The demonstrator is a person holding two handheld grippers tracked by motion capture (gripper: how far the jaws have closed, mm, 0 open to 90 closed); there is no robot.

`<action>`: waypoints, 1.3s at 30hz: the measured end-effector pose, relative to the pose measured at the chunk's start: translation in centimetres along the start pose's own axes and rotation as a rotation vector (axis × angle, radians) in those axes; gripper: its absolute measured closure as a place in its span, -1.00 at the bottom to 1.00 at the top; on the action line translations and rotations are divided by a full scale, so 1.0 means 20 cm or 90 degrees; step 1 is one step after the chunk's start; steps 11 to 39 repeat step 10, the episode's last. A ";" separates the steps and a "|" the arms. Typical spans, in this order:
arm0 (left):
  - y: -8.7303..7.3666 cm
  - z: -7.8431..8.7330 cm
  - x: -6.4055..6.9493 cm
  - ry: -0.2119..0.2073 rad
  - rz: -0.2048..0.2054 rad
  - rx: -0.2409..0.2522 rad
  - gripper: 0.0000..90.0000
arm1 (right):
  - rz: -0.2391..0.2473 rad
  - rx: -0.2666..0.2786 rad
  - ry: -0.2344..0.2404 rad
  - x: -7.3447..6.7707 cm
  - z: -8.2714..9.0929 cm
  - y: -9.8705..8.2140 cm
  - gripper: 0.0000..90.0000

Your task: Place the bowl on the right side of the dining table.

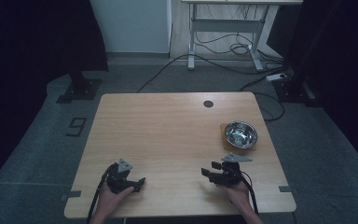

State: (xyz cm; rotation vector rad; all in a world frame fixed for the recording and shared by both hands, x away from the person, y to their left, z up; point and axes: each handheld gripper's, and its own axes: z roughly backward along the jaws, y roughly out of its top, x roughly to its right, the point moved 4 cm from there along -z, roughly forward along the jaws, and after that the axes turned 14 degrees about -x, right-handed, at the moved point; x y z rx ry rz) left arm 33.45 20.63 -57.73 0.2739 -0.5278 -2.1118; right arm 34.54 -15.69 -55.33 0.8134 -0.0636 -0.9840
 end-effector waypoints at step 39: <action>0.00 0.00 0.00 0.000 0.000 0.000 -0.91 | -0.002 -0.003 -0.017 0.02 -0.02 0.00 -0.19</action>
